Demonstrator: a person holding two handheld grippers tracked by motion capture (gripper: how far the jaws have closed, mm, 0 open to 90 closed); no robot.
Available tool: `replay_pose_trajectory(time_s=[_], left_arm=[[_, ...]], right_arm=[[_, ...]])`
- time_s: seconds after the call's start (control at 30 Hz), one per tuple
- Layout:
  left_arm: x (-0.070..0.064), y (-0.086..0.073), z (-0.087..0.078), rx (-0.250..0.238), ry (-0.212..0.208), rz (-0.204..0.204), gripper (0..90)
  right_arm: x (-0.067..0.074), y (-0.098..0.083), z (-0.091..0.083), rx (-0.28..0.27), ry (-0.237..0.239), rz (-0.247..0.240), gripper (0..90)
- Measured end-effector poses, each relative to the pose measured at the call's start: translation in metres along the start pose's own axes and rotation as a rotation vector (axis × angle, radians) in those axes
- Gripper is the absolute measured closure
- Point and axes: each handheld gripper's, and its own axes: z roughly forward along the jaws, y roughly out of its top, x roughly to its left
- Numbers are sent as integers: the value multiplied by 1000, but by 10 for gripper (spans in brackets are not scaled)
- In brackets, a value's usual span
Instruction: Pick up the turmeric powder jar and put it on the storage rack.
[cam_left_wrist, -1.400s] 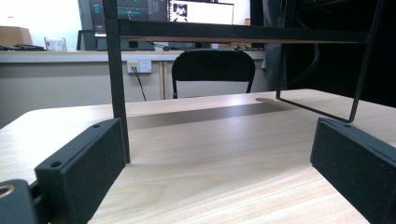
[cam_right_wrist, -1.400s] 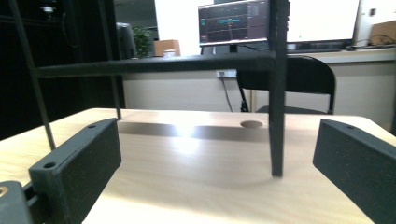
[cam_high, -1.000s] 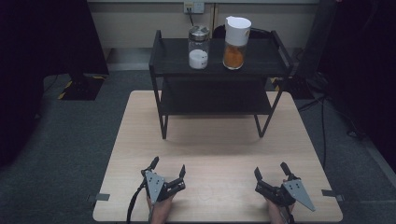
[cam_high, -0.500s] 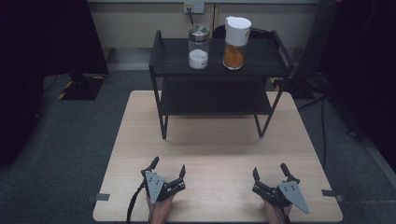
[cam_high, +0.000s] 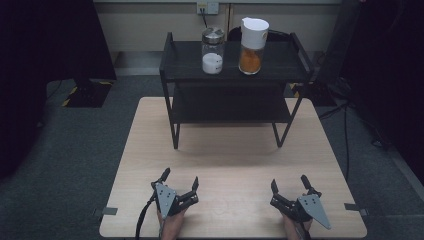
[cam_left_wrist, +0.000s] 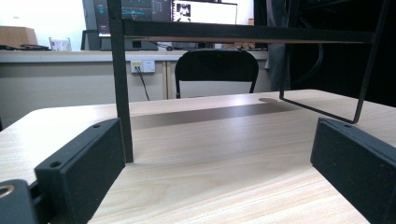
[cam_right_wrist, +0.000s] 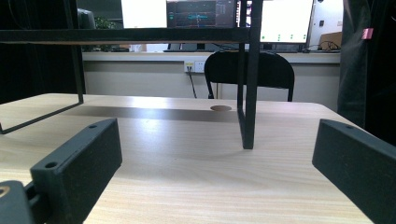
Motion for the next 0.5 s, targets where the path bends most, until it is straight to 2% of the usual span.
replay_pose_trajectory(time_s=[0.5], left_arm=[[0,0,0,0,0,-1,26]], right_arm=[[-1,0,0,-1,7,0,0]])
